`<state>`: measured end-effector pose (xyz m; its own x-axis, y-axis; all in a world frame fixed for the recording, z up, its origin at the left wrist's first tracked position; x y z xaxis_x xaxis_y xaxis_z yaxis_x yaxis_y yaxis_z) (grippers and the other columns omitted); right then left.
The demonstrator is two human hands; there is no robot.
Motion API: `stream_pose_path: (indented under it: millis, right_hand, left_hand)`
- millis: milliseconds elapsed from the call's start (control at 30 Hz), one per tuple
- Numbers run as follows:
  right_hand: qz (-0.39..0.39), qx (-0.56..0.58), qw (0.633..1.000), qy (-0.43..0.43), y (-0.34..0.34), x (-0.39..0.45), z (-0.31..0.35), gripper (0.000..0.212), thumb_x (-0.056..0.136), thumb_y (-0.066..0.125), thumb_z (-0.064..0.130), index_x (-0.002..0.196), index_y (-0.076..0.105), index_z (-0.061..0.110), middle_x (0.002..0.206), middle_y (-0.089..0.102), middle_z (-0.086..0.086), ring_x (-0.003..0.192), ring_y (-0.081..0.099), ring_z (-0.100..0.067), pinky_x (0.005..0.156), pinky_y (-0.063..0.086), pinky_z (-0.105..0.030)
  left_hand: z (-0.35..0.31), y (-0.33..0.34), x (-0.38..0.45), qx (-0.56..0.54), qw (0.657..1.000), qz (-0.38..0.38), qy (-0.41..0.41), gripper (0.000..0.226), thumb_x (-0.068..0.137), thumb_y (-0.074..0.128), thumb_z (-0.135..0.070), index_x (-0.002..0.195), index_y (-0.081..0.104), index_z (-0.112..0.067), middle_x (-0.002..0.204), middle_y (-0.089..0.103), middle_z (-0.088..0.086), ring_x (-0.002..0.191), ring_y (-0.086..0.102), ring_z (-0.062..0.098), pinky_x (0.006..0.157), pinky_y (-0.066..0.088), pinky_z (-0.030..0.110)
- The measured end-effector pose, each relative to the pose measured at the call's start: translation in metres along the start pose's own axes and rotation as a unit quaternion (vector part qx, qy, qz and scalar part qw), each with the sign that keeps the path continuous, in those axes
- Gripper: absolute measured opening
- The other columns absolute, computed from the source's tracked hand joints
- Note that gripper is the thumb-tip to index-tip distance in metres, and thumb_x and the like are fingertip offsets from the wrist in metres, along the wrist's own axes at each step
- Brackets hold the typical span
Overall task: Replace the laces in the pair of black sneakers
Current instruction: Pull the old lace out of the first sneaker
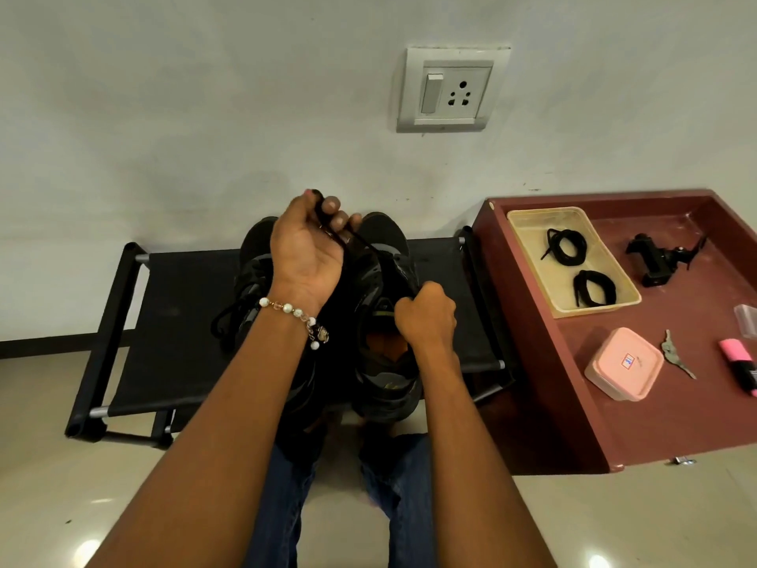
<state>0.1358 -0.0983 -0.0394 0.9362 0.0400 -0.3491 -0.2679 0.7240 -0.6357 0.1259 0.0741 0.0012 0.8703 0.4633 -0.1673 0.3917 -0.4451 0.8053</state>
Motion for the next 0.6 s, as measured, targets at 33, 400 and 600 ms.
stream_pose_path:
  millis: [33, 400, 600]
  right_hand:
    - [0.002, 0.001, 1.000, 0.001, 0.000, 0.000, 0.000, 0.023, 0.093, 0.052, 0.011, 0.113, 0.053, 0.002, 0.118, 0.055, -0.018, 0.092, 0.052, -0.030, 0.071, 0.040, -0.033]
    - [0.008, -0.004, 1.000, 0.005, 0.002, 0.001, -0.001, 0.020, 0.091, 0.052, 0.013, 0.110, 0.052, 0.005, 0.117, 0.055, -0.016, 0.087, 0.048, -0.027, 0.070, 0.040, -0.033]
    - [0.010, -0.003, 1.000, 0.003, 0.003, 0.000, 0.000, 0.025, 0.091, 0.053, 0.013, 0.115, 0.051, 0.004, 0.117, 0.055, -0.017, 0.094, 0.055, -0.032, 0.070, 0.042, -0.034]
  left_hand:
    - [0.001, -0.002, 0.000, 0.016, 1.000, -0.017, -0.001, 0.023, 0.098, 0.044, -0.017, 0.075, 0.047, -0.015, 0.061, 0.049, -0.001, 0.050, 0.039, 0.013, 0.058, 0.048, 0.030]
    - [0.043, -0.002, 0.001, 0.811, 0.569, 0.057, 0.124, 0.022, 0.089, 0.062, -0.031, 0.105, 0.074, -0.022, 0.108, 0.059, 0.006, 0.095, 0.060, 0.023, 0.078, 0.051, 0.032]
    - [0.048, 0.005, 0.000, 0.838, 0.524, 0.025, 0.154, 0.017, 0.087, 0.062, -0.028, 0.087, 0.075, -0.017, 0.109, 0.057, 0.006, 0.092, 0.059, 0.024, 0.066, 0.050, 0.031]
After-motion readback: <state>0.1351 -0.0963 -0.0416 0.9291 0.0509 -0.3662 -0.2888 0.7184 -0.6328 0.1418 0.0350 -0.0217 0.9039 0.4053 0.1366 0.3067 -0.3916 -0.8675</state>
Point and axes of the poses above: each hand's wrist, its own x-axis towards the middle knuckle, its own y-axis out of the palm, z = x × y, the point moved 7 cm from there along x, towards the middle knuckle
